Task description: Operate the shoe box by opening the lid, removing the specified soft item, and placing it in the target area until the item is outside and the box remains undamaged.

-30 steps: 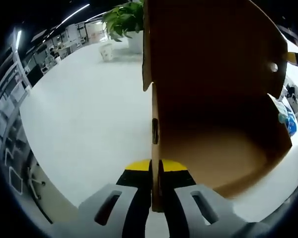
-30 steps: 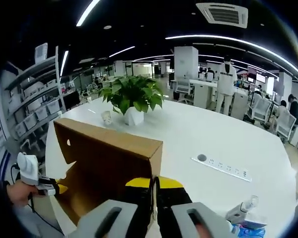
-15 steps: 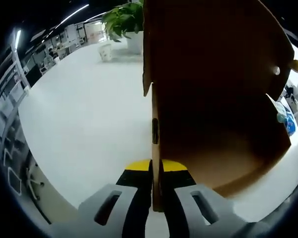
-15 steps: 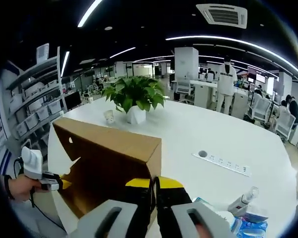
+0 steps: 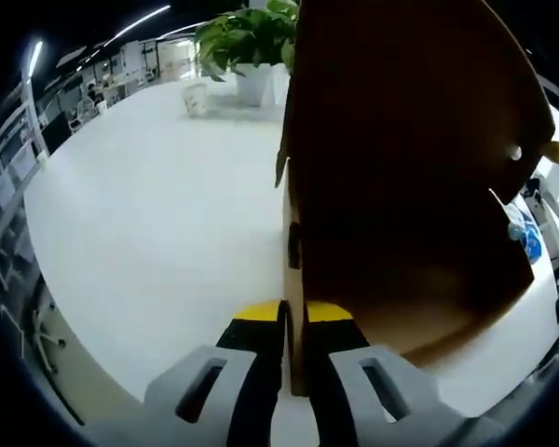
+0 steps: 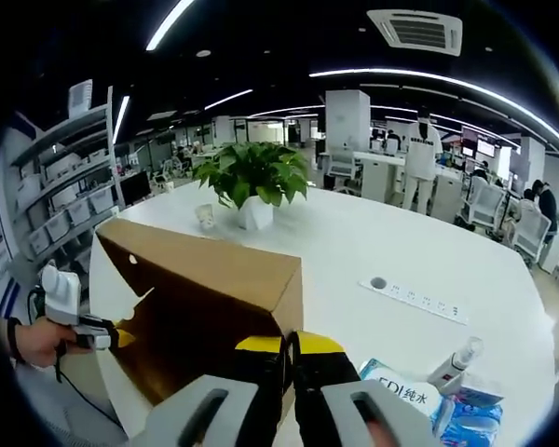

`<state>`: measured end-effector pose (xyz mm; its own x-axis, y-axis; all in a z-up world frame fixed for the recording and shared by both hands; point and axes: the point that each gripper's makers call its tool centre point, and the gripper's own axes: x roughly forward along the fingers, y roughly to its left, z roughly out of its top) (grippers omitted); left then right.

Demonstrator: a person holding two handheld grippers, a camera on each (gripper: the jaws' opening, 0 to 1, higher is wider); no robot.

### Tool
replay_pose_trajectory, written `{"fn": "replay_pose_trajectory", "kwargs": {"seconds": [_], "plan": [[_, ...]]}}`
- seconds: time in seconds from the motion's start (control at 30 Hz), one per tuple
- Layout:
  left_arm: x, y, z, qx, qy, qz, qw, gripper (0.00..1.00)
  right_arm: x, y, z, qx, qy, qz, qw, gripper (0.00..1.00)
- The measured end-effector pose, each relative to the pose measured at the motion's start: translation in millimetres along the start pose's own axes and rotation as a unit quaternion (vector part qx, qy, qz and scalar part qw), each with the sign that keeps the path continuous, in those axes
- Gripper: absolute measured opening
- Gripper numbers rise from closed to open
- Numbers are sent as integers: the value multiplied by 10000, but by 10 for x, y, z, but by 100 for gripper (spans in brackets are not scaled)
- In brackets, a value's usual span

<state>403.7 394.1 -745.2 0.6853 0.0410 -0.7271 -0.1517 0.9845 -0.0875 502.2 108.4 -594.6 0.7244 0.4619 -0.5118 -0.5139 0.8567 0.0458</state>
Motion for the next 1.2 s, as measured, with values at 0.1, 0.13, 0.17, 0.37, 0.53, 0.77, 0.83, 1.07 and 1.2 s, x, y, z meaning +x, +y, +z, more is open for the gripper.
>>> {"fn": "replay_pose_trajectory", "kwargs": {"seconds": [0.1, 0.13, 0.17, 0.37, 0.53, 0.77, 0.83, 1.07, 1.2], "plan": [[-1, -4, 1, -67, -27, -127, 9999, 6, -32, 15, -25, -4, -28, -13, 10000, 0], [-1, -2, 1, -87, -37, -152, 9998, 6, -41, 18, -32, -20, -32, -26, 10000, 0], [-2, -6, 0, -88, -42, -163, 9998, 6, -51, 20, -39, -37, -35, -33, 10000, 0], [-1, -19, -3, -96, -53, -210, 9997, 7, -115, 53, -128, -59, -28, -46, 10000, 0], [-1, -22, -4, -171, -61, -283, 9994, 7, -138, 79, -183, -76, -32, -68, 9999, 0], [-9, -35, -11, -199, -69, -407, 9989, 8, -151, 85, -210, -89, -61, -101, 9999, 0], [-8, -41, -9, -182, -64, -444, 9988, 9, -157, 90, -218, -95, -69, -103, 9999, 0], [-15, -47, -15, -149, -36, -506, 9986, 9, -185, 100, -244, -156, -125, -140, 9997, 0], [-20, -53, -17, -151, -20, -566, 9983, 10, -206, 117, -285, -156, -125, -146, 9997, 0]]}}
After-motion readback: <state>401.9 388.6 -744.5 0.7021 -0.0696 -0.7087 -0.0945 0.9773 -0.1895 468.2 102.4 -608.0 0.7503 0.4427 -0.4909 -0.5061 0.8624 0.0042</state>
